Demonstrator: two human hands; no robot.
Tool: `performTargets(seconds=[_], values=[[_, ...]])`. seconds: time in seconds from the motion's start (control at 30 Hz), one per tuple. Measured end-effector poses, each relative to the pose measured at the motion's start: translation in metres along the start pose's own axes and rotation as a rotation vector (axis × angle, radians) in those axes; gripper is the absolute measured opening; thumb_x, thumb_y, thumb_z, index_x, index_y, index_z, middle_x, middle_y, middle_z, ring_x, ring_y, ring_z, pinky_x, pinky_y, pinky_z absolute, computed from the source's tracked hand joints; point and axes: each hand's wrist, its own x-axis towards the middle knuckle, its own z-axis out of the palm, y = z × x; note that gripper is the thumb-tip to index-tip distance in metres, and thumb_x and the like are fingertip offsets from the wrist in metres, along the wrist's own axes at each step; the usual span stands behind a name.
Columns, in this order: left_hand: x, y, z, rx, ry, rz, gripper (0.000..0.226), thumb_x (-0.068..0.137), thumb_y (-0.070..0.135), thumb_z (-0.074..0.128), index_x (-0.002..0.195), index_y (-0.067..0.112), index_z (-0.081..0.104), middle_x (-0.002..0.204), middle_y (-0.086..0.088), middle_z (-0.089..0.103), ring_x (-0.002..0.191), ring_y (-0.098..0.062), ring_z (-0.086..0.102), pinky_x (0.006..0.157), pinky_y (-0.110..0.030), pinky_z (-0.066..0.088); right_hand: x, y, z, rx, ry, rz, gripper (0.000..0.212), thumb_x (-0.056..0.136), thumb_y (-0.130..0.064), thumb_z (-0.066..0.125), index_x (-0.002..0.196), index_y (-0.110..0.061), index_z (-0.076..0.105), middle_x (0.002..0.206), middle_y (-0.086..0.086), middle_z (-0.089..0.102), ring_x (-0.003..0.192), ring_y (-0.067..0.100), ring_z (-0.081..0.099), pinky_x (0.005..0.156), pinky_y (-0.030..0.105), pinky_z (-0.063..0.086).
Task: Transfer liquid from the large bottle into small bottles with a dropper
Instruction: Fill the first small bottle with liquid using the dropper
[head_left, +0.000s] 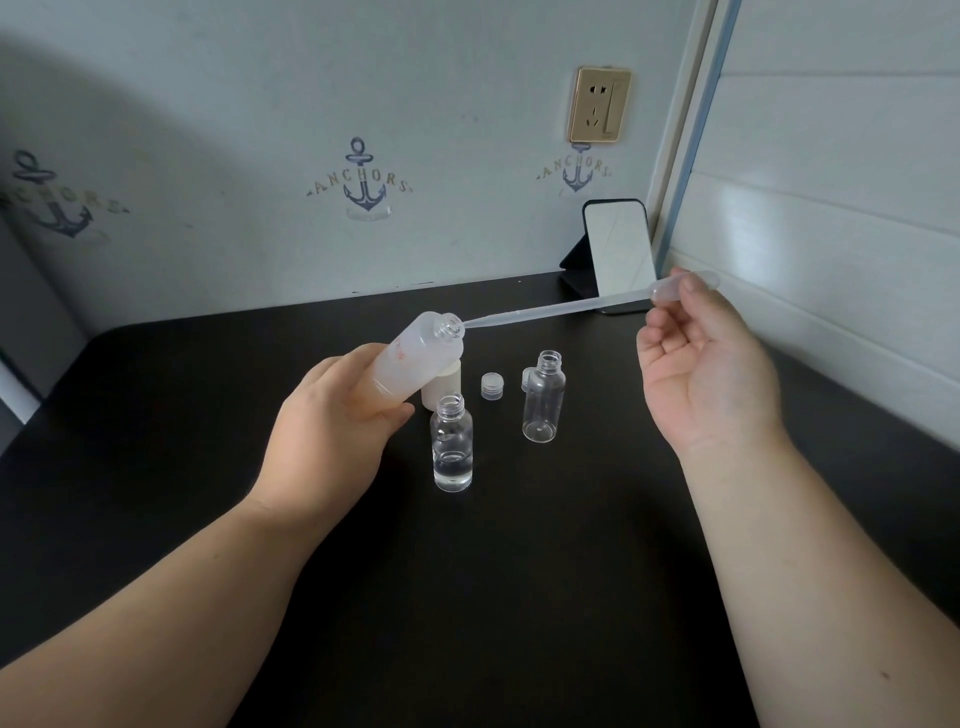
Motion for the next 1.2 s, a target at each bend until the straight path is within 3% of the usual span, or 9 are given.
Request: performTargets(seconds=[0.27, 0.43, 0.57, 0.87, 1.2], values=[[-0.001, 0.001, 0.000, 0.020, -0.018, 0.035, 0.045, 0.085, 0.022, 0.076, 0.122, 0.044, 0.062, 0.104, 0.024, 0.057, 0.101, 0.009, 0.050, 0.076, -0.002, 0.033, -0.004, 0.000, 0.003, -0.059, -0.050, -0.027, 0.024, 0.091, -0.004, 0.066, 0.076, -0.015, 0.080, 0.076, 0.003, 0.073, 0.064, 0.011, 0.063, 0.061, 0.020, 0.050], [-0.001, 0.000, 0.002, 0.046, -0.021, 0.061, 0.046, 0.085, 0.022, 0.077, 0.125, 0.041, 0.064, 0.110, 0.019, 0.058, 0.103, -0.004, 0.052, 0.081, -0.008, 0.034, -0.005, 0.002, 0.005, -0.151, -0.157, -0.048, 0.021, 0.091, -0.004, 0.067, 0.079, -0.014, 0.081, 0.077, 0.005, 0.074, 0.064, 0.012, 0.062, 0.063, 0.020, 0.050], [0.000, -0.001, 0.003, 0.073, -0.017, 0.074, 0.049, 0.085, 0.023, 0.079, 0.129, 0.036, 0.064, 0.114, 0.014, 0.059, 0.108, -0.011, 0.054, 0.089, -0.024, 0.042, -0.008, 0.005, 0.008, -0.220, -0.245, -0.056, 0.018, 0.091, -0.006, 0.067, 0.082, -0.014, 0.081, 0.080, 0.005, 0.075, 0.072, 0.013, 0.065, 0.067, 0.020, 0.051], [0.000, -0.004, 0.008, 0.102, 0.017, 0.107, 0.052, 0.081, 0.019, 0.083, 0.129, 0.031, 0.065, 0.114, 0.011, 0.061, 0.109, -0.018, 0.056, 0.091, -0.028, 0.041, -0.019, 0.014, 0.015, -0.407, -0.337, -0.042, 0.014, 0.088, -0.008, 0.069, 0.084, -0.015, 0.081, 0.083, 0.008, 0.076, 0.063, 0.014, 0.065, 0.064, 0.021, 0.051], [0.001, -0.005, 0.007, 0.097, 0.012, 0.069, 0.052, 0.082, 0.024, 0.081, 0.130, 0.035, 0.064, 0.114, 0.015, 0.059, 0.108, -0.010, 0.052, 0.088, -0.021, 0.037, -0.018, 0.014, 0.014, -0.370, -0.372, -0.004, 0.016, 0.092, -0.007, 0.064, 0.087, -0.012, 0.078, 0.088, 0.008, 0.076, 0.070, 0.017, 0.069, 0.067, 0.022, 0.053]])
